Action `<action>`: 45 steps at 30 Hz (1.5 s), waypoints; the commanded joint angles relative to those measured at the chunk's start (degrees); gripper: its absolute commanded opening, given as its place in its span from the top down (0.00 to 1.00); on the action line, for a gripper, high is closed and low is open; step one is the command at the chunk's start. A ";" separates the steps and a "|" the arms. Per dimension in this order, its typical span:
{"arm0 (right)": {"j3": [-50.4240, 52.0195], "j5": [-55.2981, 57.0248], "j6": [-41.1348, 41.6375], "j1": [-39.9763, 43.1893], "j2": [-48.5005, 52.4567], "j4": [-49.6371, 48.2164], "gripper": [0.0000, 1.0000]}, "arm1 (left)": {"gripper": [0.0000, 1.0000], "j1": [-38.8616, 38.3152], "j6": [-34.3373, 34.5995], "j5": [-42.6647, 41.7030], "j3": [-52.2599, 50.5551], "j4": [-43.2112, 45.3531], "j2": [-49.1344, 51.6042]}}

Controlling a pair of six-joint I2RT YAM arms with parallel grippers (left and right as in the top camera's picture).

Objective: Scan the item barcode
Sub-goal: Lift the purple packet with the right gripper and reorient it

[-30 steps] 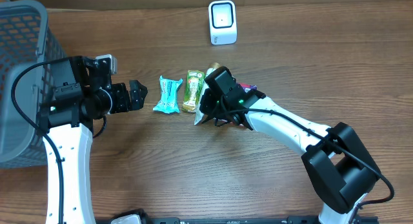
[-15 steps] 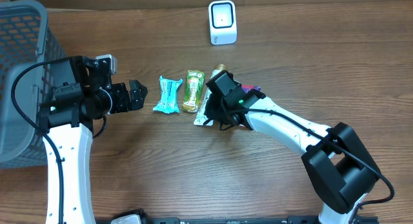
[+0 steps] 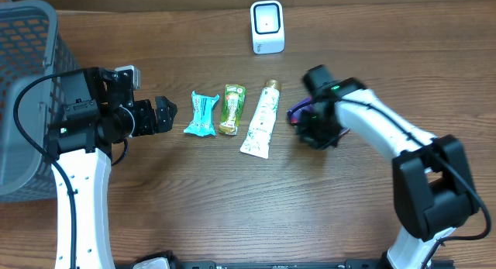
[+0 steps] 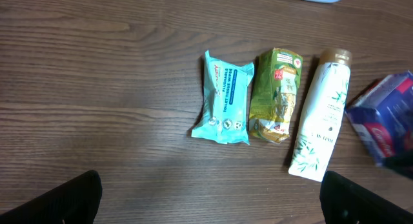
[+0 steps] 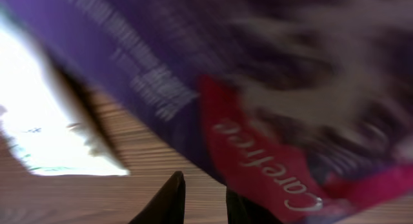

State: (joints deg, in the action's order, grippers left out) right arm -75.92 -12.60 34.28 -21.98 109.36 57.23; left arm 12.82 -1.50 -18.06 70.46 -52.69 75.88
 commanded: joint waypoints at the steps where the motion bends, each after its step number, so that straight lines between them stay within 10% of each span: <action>1: -1.53 3.67 -10.95 5.70 0.26 2.58 0.73 | 0.00 -0.09 -0.68 -0.87 0.79 0.04 -0.55; 13: -6.01 -16.39 -31.12 24.87 -3.32 6.93 0.72 | 0.00 -0.09 -0.68 -0.87 0.79 0.04 -0.52; 22: -5.42 -21.42 -41.81 32.39 -2.89 -1.66 0.20 | 0.00 -0.09 -0.68 -0.87 0.79 0.04 -0.52; 45: -5.03 -42.64 -54.49 31.69 17.68 -3.17 0.12 | 0.00 -0.09 -0.68 -0.87 0.79 0.04 -0.52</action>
State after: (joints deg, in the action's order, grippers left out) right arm -81.36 -49.08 -18.28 10.07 123.72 54.19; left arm 12.82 -1.50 -18.06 70.46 -52.69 75.88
